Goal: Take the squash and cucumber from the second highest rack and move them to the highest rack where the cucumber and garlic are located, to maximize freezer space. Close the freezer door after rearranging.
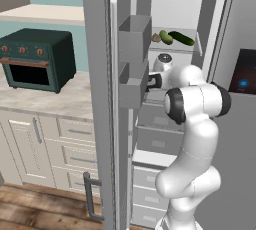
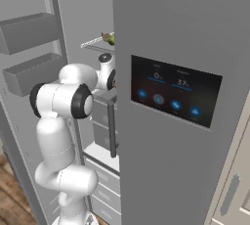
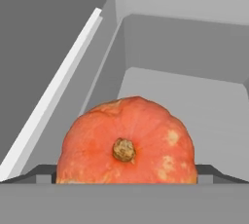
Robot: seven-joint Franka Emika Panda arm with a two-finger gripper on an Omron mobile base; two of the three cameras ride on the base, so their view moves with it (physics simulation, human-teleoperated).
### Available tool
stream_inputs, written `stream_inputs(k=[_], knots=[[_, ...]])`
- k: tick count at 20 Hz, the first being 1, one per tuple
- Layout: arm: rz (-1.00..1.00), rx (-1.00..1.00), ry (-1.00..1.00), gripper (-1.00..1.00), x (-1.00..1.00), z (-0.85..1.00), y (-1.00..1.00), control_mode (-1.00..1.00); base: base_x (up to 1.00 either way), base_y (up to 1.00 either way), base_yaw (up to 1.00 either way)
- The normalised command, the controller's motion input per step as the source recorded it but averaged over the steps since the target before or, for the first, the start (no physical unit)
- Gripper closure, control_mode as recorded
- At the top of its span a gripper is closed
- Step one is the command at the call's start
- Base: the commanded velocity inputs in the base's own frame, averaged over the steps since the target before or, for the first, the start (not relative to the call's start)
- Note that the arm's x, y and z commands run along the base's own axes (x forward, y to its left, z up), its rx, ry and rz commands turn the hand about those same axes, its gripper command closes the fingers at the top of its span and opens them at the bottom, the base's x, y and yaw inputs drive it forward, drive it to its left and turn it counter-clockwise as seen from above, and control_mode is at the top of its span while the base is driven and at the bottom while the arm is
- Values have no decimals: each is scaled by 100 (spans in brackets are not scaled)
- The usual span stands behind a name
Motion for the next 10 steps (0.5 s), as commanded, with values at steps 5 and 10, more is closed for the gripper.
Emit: stream_inputs(k=[5,10], knots=[[0,0,0,100,17,-40,0,-100,0,0,0],[0,0,0,100,8,-34,0,-100,0,0,0]])
